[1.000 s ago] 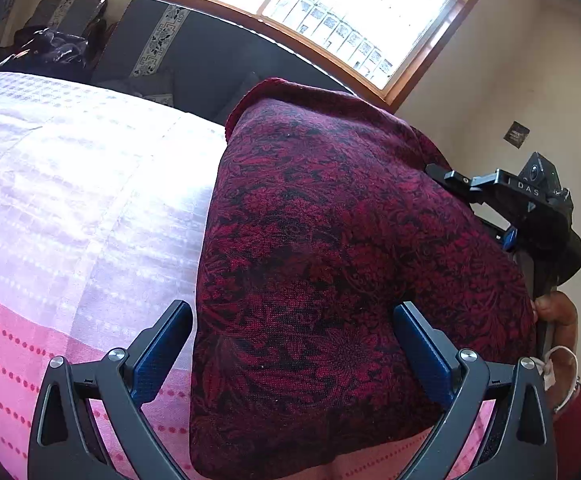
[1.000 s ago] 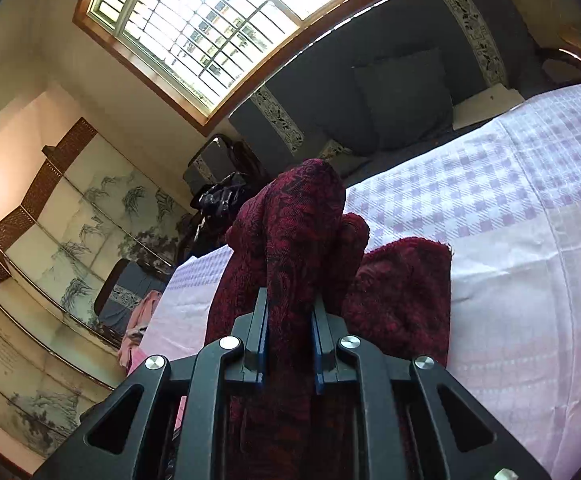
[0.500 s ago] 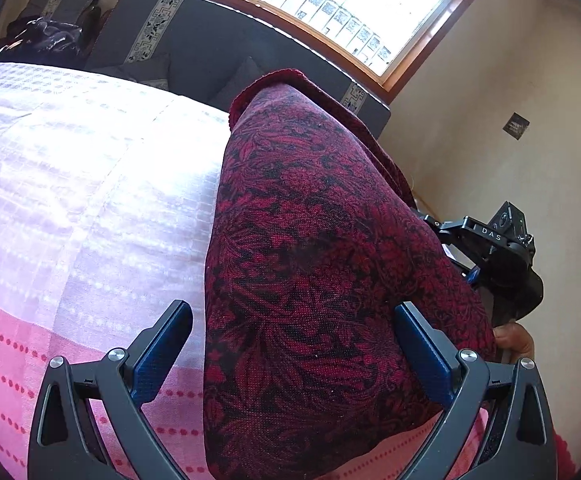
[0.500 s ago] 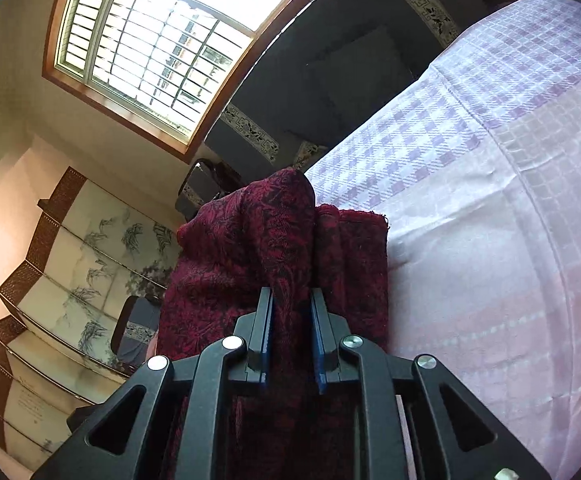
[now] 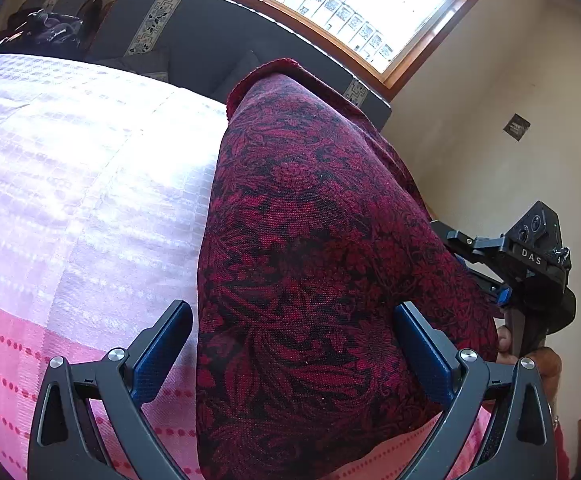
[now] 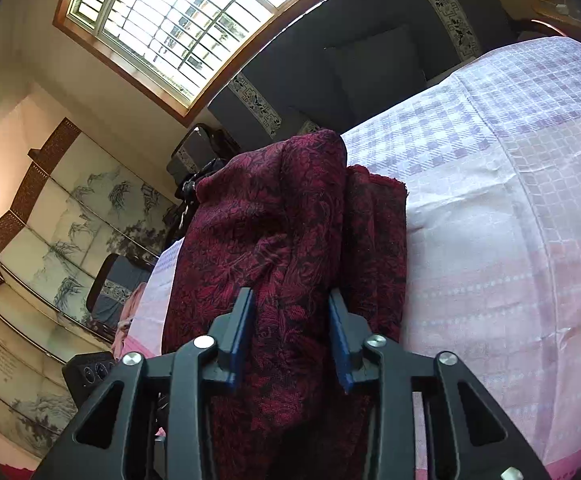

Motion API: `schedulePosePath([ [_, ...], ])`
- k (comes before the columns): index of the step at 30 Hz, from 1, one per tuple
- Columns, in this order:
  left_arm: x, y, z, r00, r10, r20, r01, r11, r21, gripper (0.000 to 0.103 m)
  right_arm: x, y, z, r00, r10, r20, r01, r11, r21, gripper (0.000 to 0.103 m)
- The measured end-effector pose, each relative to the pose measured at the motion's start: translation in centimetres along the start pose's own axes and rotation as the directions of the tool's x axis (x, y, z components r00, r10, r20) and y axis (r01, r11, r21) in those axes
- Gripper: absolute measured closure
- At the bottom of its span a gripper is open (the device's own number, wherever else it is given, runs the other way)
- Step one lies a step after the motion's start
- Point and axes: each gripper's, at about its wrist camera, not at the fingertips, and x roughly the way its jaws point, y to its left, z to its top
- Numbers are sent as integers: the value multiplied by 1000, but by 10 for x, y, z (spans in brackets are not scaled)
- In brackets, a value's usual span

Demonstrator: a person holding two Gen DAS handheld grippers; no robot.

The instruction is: Fold small clothes

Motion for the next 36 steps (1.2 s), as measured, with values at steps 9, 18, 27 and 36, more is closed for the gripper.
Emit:
schedulePosePath([
  [9,3,1,-1,1000,-4,-10,4,1000,10,3,-17,-30,-18,997,-31,74,26,997,67,91],
  [18,5,4,2,1000,1,-17,-1,1000,-11,3,-18,-29,-18,990,-98,103,91,993,72,45],
  [27,8,5,3,1000,0,-18,0,1000,-17,3,-4,-53,-21,1000,-22,17,19,988,150,38],
  [36,7,2,1,1000,13,-14,-13,1000,-7,3,3,-67,-24,999,51,9,-52,985,167,52],
])
